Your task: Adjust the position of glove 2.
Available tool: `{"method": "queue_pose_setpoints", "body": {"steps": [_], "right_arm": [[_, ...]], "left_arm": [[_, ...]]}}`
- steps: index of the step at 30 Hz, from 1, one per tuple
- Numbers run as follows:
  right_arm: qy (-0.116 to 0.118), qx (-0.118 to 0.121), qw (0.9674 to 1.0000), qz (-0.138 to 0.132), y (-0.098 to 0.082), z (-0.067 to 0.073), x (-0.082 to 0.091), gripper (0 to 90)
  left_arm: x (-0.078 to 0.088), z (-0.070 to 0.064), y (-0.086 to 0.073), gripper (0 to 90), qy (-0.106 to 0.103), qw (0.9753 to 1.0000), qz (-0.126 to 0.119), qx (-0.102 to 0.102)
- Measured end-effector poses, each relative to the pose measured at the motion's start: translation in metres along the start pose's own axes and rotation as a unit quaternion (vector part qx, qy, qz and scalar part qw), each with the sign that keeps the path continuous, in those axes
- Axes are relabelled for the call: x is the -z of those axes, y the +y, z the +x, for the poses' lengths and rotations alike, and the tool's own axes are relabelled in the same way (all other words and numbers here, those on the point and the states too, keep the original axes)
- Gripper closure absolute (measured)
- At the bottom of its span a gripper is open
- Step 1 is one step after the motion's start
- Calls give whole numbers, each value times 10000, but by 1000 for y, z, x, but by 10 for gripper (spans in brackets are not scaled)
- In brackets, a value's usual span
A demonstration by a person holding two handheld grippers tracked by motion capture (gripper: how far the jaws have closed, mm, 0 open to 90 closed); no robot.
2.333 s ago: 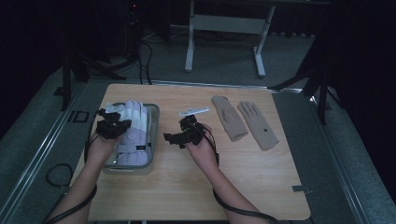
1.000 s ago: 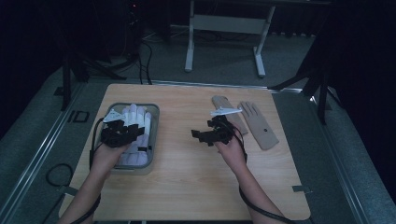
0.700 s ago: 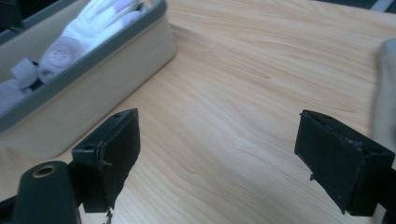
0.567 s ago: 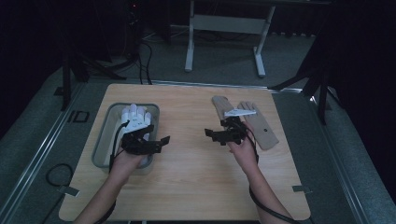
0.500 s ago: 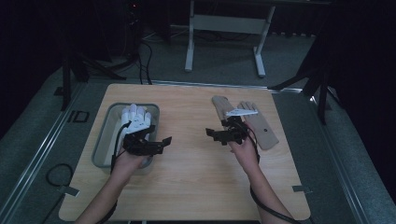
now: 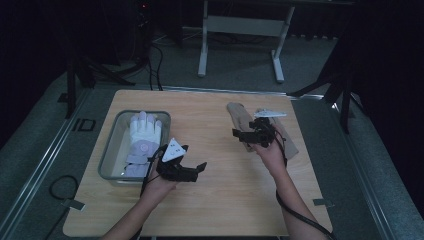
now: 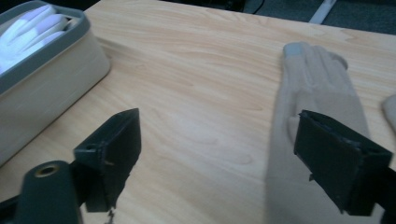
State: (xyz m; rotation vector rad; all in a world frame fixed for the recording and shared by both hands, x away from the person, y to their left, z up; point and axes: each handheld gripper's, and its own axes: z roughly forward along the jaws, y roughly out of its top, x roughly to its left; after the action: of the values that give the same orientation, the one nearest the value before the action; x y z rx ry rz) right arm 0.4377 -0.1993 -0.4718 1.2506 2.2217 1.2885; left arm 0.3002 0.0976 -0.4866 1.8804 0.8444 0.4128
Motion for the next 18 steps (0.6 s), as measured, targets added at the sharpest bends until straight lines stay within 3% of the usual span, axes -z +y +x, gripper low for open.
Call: {"method": "queue_pose_setpoints", "body": {"steps": [5, 8, 11, 15, 18], "right_arm": [[-130, 129, 9998, 4, 3, -9, -12, 170], [-256, 131, 9996, 13, 5, -14, -20, 198], [-413, 136, 9991, 1, 7, -22, -28, 247], [-542, 134, 9984, -16, 8, -29, -35, 303], [-711, 102, 9974, 86, 8, -41, -45, 331]], "left_arm": [[-9, -8, -16, 92, -20, 10000, 66, -3], [-10, -14, -21, 75, 16, 9999, 60, -103], [-11, -24, -26, 34, 101, 9993, 95, -360], [-14, -28, -28, 27, 49, 9988, 169, -449], [-17, -29, -34, 27, -128, 9989, 153, -427]]}}
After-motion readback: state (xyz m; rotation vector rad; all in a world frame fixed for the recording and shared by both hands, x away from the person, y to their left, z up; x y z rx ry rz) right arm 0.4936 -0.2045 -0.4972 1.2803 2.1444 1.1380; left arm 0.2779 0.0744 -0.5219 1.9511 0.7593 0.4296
